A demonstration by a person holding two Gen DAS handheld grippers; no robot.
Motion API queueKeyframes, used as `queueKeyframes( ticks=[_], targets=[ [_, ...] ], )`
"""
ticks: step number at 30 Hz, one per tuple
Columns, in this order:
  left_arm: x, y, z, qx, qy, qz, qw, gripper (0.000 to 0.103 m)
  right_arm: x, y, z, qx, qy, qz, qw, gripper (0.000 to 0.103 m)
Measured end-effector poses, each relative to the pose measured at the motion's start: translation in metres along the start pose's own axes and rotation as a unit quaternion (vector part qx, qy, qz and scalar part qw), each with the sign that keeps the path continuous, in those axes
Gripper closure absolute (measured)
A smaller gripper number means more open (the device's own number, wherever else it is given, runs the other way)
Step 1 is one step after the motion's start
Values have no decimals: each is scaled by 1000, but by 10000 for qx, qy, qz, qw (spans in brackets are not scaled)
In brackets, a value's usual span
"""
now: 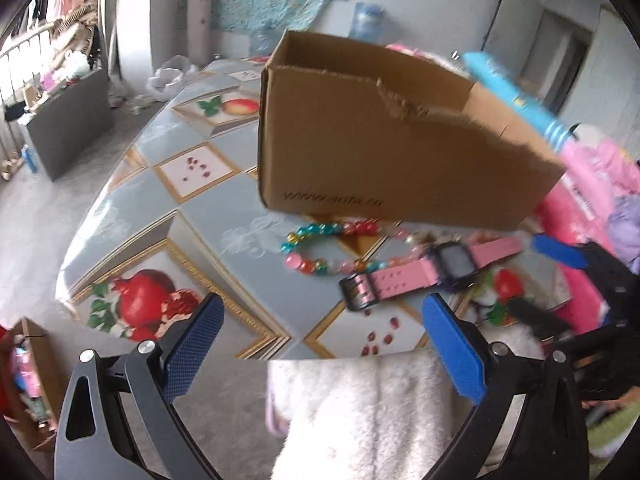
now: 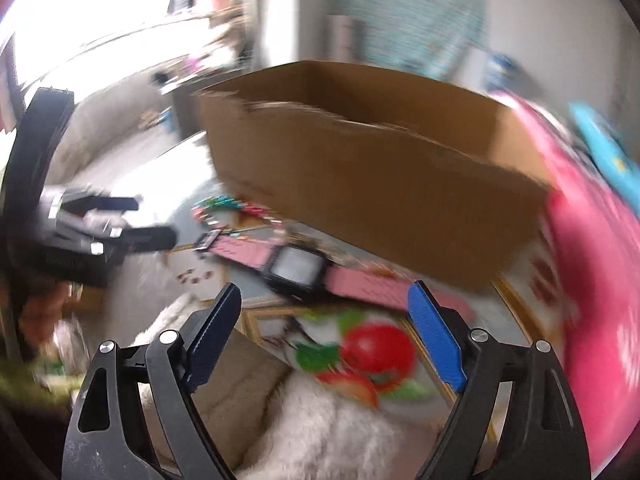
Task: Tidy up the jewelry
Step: 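Grasp the pink-strapped black watch by its face with the right gripper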
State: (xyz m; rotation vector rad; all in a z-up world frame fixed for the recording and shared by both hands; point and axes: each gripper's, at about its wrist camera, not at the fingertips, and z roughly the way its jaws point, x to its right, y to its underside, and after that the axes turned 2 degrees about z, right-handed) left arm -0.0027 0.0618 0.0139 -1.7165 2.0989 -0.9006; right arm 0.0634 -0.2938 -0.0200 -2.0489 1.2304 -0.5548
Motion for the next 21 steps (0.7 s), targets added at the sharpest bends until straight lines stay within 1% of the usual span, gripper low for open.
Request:
queueKeyframes(
  ticks=[1, 3, 5, 8, 10, 12, 15, 16, 17, 18, 19, 20, 21],
  targets=[
    [-2, -1, 1, 2, 57, -16, 10000, 6, -2, -3, 6, -22, -78, -130, 9999, 23],
    [-5, -2, 5, -62, 80, 16, 9999, 6, -4, -10, 22, -146, -192, -424, 9988, 29],
    [-3, -2, 13, -145, -14, 113, 9998, 6, -4, -13, 33, -299, -290, -656, 9970, 32],
    [7, 3, 13, 8, -9, 459, 9989, 6, -3, -14, 48, -595, -436, -946, 9928, 42],
    [16, 6, 12, 102, -36, 763, 9970, 6, -3, -15, 56, -796, -555, -1077, 9894, 46],
    [24, 8, 14, 122, -64, 959, 9953, 6, -2, -17, 59, -856, -639, -1177, 9873, 50],
    [37, 11, 14, 248, -200, 1402, 9896, 7, 4, -26, 65, -1005, -871, -1177, 9841, 52],
    [45, 12, 15, 306, -248, 1677, 9850, 12, 6, -28, 67, -1040, -937, -1155, 9834, 52],
    [50, 13, 15, 327, -284, 1835, 9821, 15, 10, -30, 68, -1102, -1070, -1087, 9821, 52],
    [56, 14, 16, 345, -310, 2033, 9780, 16, 11, -32, 66, -1134, -1154, -1034, 9814, 52],
    [64, 15, 18, 356, -321, 2322, 9715, 19, 15, -35, 67, -1199, -1286, -936, 9800, 52],
    [68, 16, 20, 355, -320, 2470, 9678, 23, 16, -36, 65, -1237, -1383, -869, 9788, 52],
    [77, 17, 22, 344, -298, 2742, 9606, 25, 19, -38, 65, -1295, -1509, -781, 9769, 52]
  ],
)
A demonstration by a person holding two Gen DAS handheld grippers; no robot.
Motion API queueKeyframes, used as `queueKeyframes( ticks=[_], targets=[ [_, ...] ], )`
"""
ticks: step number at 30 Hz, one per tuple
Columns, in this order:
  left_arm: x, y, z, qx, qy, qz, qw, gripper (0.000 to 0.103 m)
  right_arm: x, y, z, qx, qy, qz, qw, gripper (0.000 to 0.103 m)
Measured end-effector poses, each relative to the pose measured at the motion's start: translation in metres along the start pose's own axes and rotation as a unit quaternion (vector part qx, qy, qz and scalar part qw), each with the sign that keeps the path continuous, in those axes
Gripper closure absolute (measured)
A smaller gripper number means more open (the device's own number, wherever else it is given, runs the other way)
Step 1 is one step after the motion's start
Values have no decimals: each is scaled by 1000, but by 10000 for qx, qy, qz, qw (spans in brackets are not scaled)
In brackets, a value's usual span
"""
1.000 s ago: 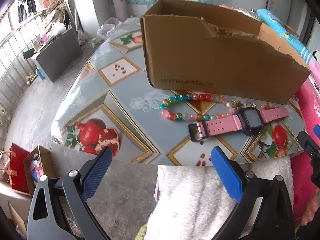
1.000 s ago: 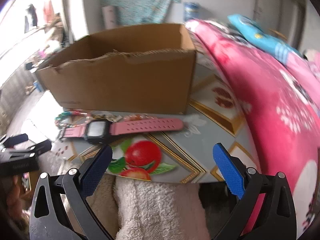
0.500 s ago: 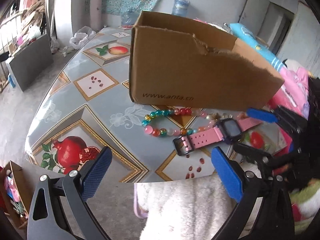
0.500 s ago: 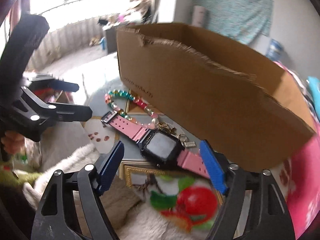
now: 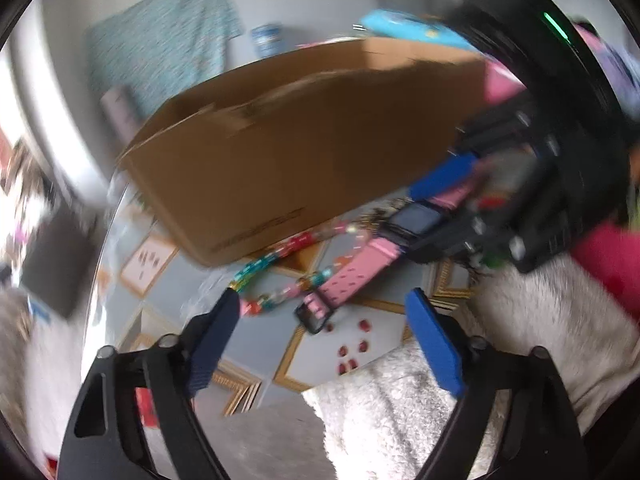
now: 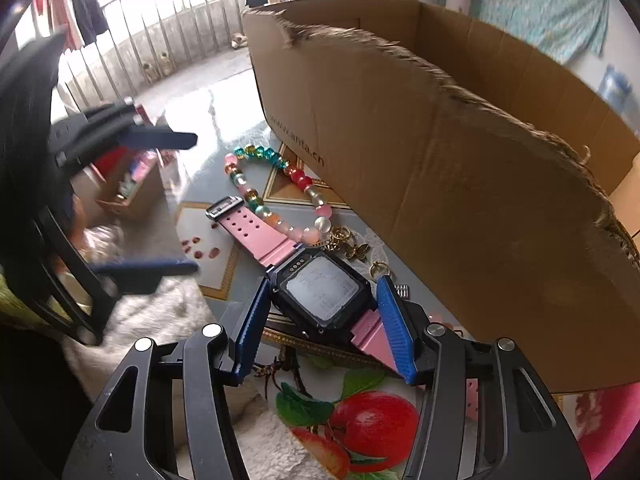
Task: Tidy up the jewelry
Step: 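Grasp the pink-strapped black watch by its face with the right gripper, then grasp the watch strap with the left gripper while the right gripper lifts the watch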
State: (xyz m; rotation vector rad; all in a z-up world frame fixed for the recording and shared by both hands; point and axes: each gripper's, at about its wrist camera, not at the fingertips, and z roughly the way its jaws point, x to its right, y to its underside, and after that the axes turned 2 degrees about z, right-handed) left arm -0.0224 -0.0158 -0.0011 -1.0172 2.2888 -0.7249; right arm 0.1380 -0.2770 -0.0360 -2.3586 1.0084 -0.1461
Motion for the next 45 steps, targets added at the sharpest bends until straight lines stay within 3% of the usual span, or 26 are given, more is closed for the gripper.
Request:
queueKeyframes(
  ticks=[7, 12, 14, 16, 20, 25, 31, 36, 45],
  targets=[
    [27, -12, 20, -89, -150, 1163, 9931, 48, 21, -9, -4, -218, -808, 428, 9956, 52],
    [30, -21, 29, -167, -63, 1268, 9918, 68, 28, -11, -3, -205, -1066, 677, 9918, 52],
    [27, -29, 37, -226, -58, 1263, 9917, 87, 26, -10, -3, -170, -1074, 698, 9916, 52],
    [23, -29, 37, -236, 51, 1177, 9928, 92, 26, -5, -9, -101, -990, 690, 9926, 52],
    [7, -26, 38, -217, 204, 1141, 9930, 95, 16, 5, -27, 266, -470, 440, 9976, 50],
    [7, -26, 42, -202, 240, 1269, 9914, 96, -2, 23, -41, 306, 494, -188, 9981, 54],
    [14, -25, 39, -188, 188, 1383, 9900, 98, -9, 44, -31, 63, 1497, -815, 9853, 87],
    [18, -28, 33, -59, 79, 1326, 9911, 100, -23, 50, -35, 397, 1938, -1005, 9751, 102],
    [11, -57, -23, 545, -325, 1177, 9910, 100, -57, 40, -98, 1274, 2452, -1211, 9534, 102]
  ],
)
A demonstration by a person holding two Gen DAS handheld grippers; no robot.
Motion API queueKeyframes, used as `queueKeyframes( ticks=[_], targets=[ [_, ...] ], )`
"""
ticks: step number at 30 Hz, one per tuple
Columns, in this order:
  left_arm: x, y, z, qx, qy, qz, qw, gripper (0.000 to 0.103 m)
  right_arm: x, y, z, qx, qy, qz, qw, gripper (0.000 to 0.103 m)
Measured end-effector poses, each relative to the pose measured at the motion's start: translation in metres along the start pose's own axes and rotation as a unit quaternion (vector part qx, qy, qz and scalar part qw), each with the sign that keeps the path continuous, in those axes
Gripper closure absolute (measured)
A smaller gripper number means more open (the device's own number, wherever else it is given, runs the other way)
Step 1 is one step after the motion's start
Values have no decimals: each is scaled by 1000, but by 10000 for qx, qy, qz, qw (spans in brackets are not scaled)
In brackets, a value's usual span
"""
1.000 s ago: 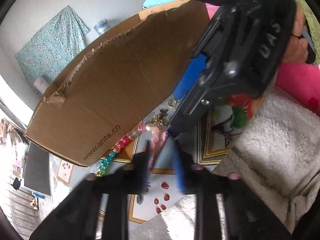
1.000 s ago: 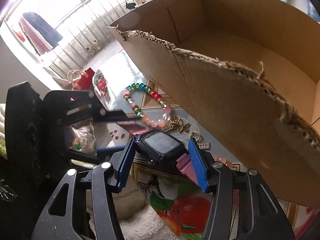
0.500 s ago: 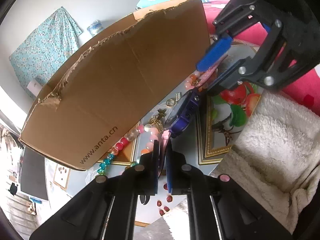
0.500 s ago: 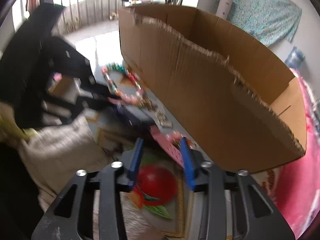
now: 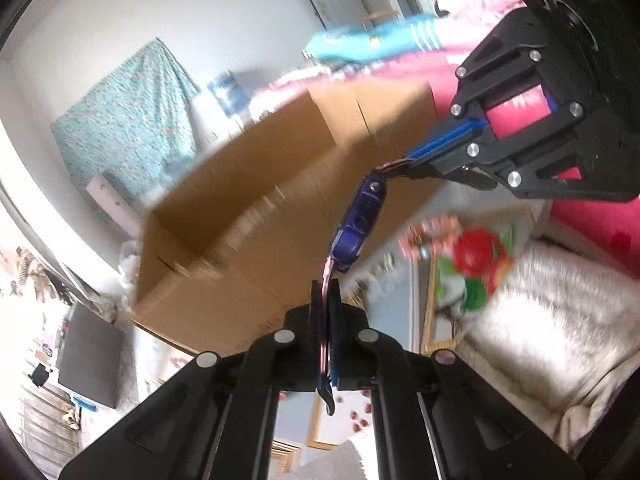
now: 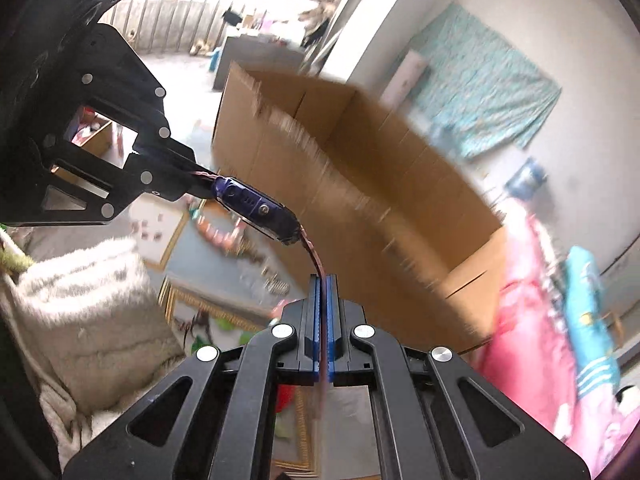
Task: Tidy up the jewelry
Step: 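Grasp the watch strap with the left gripper while the right gripper lifts the watch, then lower the watch into the cardboard box and open both grippers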
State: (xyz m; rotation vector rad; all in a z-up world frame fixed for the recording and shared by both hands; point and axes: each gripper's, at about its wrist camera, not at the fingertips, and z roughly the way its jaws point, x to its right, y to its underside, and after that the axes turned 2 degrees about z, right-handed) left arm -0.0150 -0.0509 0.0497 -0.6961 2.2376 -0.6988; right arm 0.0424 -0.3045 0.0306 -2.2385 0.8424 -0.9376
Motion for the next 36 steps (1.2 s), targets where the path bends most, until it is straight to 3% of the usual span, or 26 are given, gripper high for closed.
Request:
queueKeyframes(
  ticks=[4, 7, 11, 14, 19, 21, 24, 26, 32, 36],
  targets=[
    [-32, -27, -25, 265, -33, -232, 9994, 100, 31, -43, -26, 381, -49, 373, 9986, 102],
    [-69, -51, -22, 170, 168, -532, 9983, 100, 77, -81, -2, 169, -569, 892, 9942, 102],
    [-118, -73, 31, -693, 645, -945, 9910, 100, 125, -107, 67, -933, -1504, 1683, 9697, 102],
    [-141, -79, 89, -1436, 955, -1171, 9780, 100, 143, -105, 139, -2017, -1920, 2134, 9364, 102],
    [-156, -86, 174, -2390, 1131, -1150, 9575, 96, 144, -94, 209, -2926, -2016, 2206, 9083, 102],
    [-161, -90, 191, -2527, 1018, -1008, 9569, 92, 147, -91, 229, -3151, -1995, 2209, 9011, 101],
    [-165, -96, 214, -2694, 740, -825, 9566, 71, 153, -83, 245, -3337, -1831, 2354, 8943, 96],
    [-168, -99, 222, -2704, 653, -834, 9569, 48, 158, -79, 252, -3396, -1861, 2491, 8877, 91],
    [-193, -108, 213, -2262, 651, -1344, 9626, 45, 164, -77, 244, -3146, -1530, 2501, 9028, 88],
    [-204, -115, 172, -1582, 503, -1555, 9738, 40, 165, -85, 214, -2698, -1148, 2392, 9256, 88]
  ],
)
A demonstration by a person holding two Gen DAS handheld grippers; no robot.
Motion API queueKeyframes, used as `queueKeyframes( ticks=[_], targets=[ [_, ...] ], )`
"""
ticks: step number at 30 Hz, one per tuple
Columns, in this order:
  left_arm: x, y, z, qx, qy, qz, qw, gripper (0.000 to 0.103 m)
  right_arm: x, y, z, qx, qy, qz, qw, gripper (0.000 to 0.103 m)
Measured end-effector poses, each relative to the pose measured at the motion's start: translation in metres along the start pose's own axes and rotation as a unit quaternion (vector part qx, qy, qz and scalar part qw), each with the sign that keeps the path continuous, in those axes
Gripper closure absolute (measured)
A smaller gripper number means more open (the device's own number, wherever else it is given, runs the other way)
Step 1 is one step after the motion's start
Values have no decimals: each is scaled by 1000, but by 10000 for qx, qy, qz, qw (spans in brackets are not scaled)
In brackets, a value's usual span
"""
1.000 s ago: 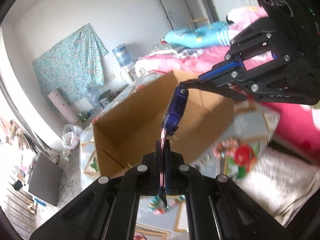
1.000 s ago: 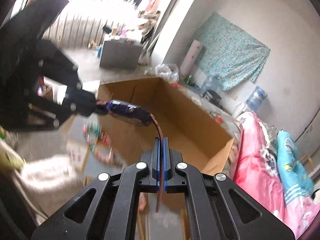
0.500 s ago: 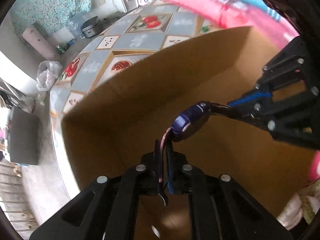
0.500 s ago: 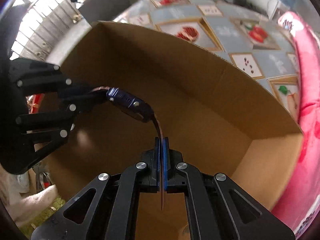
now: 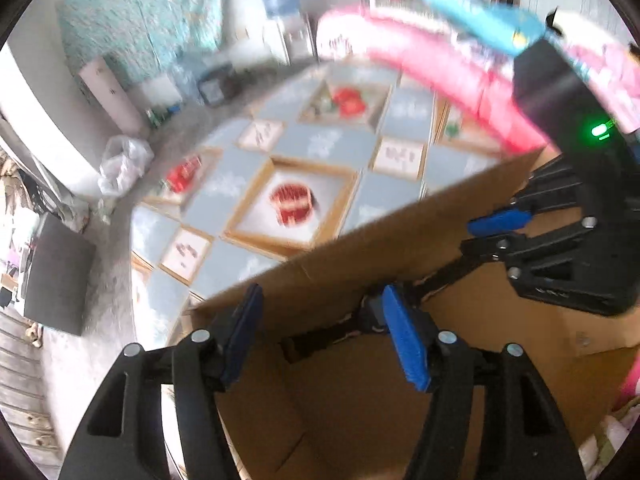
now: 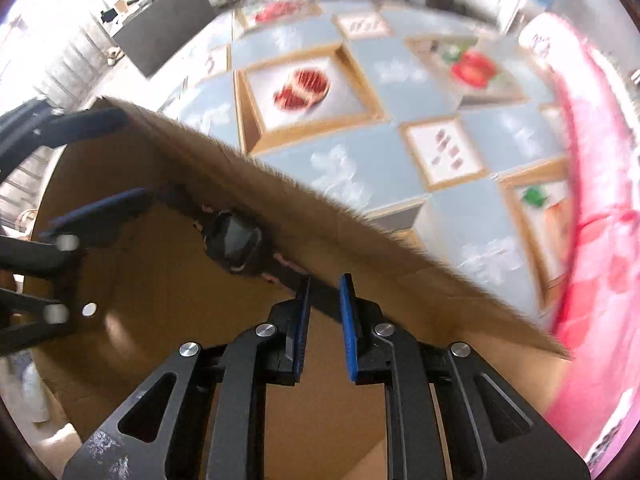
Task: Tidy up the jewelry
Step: 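Lower the watch into the cardboard box and open both grippers, then withdraw both grippers from the box back toward the jewelry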
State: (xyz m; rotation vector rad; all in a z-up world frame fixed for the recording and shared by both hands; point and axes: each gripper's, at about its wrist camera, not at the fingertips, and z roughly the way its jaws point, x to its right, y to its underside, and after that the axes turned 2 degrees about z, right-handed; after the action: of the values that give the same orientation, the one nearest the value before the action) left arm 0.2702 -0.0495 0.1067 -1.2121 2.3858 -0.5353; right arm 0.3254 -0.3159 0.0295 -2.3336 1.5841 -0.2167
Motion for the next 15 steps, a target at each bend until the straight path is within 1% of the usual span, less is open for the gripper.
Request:
queueKeyframes(
  ticks=[1, 3, 4, 5, 6, 7, 8, 9, 10, 11, 12, 13, 14, 15],
  targets=[
    [-2, 4, -16, 212, -73, -33, 9997, 37, -1, 4, -11, 155, 15, 5, 9999, 88],
    [-5, 15, -54, 676, -192, -113, 9975, 33, -3, 19, -47, 644, 12, 68, 9979, 88],
    [-8, 20, -67, 832, -257, -153, 9961, 28, -4, 22, -63, 839, -11, 96, 9964, 88],
    [-9, 30, -88, 1036, -363, -234, 9937, 23, -6, 34, -87, 1142, -49, 149, 9933, 88],
    [-11, 42, -108, 1233, -437, -338, 9908, 20, -6, 44, -108, 1394, -100, 191, 9900, 88],
    [-15, 53, -124, 1375, -476, -437, 9884, 16, -4, 44, -122, 1577, -159, 213, 9871, 88],
    [-16, 65, -139, 1479, -512, -537, 9862, 12, -3, 51, -144, 1864, -253, 249, 9818, 87],
    [-18, 78, -152, 1553, -546, -645, 9842, 11, -4, 63, -158, 2058, -302, 266, 9778, 85],
    [-19, 95, -166, 1630, -576, -789, 9818, 6, -10, 86, -178, 2338, -375, 267, 9712, 83],
    [-18, 113, -176, 1646, -682, -916, 9797, 6, -16, 96, -189, 2489, -421, 245, 9673, 80],
    [-16, 125, -180, 1607, -808, -999, 9786, 6, -21, 114, -198, 2659, -470, 216, 9626, 78],
    [-12, 140, -182, 1541, -925, -1057, 9780, 6, -21, 125, -199, 2772, -530, 207, 9591, 77],
    [-8, 153, -181, 1479, -969, -1071, 9784, 6, -27, 137, -201, 2823, -619, 181, 9571, 74],
    [-4, 165, -179, 1391, -1022, -1092, 9789, 6, -33, 150, -199, 2821, -733, 172, 9564, 74]
  ],
)
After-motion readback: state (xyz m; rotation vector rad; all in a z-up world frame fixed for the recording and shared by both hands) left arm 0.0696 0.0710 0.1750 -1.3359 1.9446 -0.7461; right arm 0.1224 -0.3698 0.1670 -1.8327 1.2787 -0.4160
